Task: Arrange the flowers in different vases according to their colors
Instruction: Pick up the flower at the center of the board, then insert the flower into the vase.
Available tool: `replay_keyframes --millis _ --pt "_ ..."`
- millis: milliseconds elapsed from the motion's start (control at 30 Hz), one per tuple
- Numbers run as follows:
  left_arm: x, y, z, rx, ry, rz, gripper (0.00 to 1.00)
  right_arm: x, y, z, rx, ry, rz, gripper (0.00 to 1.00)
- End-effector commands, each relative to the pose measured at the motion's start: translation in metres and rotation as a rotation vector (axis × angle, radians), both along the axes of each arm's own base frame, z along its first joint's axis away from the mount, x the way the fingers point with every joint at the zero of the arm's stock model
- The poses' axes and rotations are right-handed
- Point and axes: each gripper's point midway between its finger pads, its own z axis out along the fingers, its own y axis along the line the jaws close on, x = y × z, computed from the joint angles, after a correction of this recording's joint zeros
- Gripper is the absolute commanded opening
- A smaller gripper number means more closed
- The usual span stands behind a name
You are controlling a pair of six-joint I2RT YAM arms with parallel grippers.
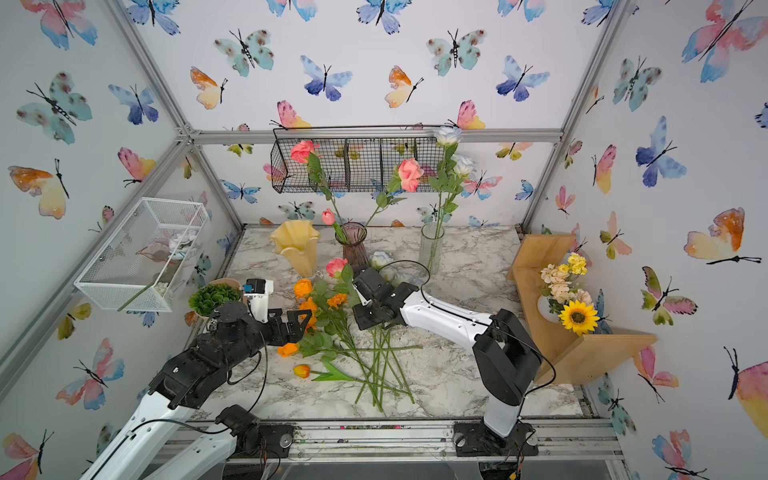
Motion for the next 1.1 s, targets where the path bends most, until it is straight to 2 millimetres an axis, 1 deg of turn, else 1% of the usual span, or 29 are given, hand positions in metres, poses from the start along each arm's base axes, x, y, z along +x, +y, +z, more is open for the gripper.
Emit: replay_keyframes --millis 0,33,167,233,367,400,500,567,667,733,867,967,1067 --pt "-0.001 -0.002 -0.002 0.002 -0.005 -0.019 0.99 0.013 0.004 0.052 0.073 -0.144 -0.003 0.02" --pt "-0.001 -0.001 -0.002 0.002 -0.006 -0.019 0.99 0.016 0.007 0.07 0.126 -0.19 -0.003 0.02" --pt "-0.001 -0.001 0.0 0.0 -0.012 -0.017 0.99 0.02 0.011 0.131 0.294 -0.332 0.0 0.02" --pt "-0.002 0.0 0.0 -0.001 -0.015 -0.015 0.99 0.02 0.012 0.155 0.351 -0.387 0.009 0.02" --pt "-0.001 0.001 0.001 -0.002 -0.017 -0.012 0.99 0.024 0.013 0.189 0.396 -0.463 0.025 0.02" --pt "-0.001 0.001 0.001 -0.002 -0.017 -0.013 0.99 0.025 0.013 0.199 0.411 -0.488 0.02 0.02" --pt "-0.001 0.001 0.002 -0.004 -0.019 -0.011 0.99 0.03 0.005 0.241 0.494 -0.607 -0.012 0.02" --pt "-0.001 0.002 0.001 -0.004 -0.016 -0.01 0.99 0.034 -0.003 0.271 0.557 -0.704 -0.039 0.02" --pt "-0.001 0.002 0.001 -0.006 -0.018 -0.01 0.99 0.043 -0.01 0.308 0.616 -0.85 -0.074 0.02" --pt "0.0 0.002 0.001 -0.005 -0.018 -0.011 0.99 0.052 -0.012 0.329 0.636 -0.936 -0.104 0.02" --pt "0.0 0.002 0.001 -0.005 -0.017 -0.007 0.99 0.072 -0.019 0.361 0.678 -1.095 -0.191 0.02" --pt "0.001 0.003 0.001 -0.007 -0.016 -0.004 0.99 0.09 -0.024 0.38 0.732 -1.186 -0.252 0.02" --pt "0.002 0.004 0.0 -0.008 -0.012 -0.004 0.99 0.108 -0.02 0.389 0.769 -1.236 -0.273 0.02"
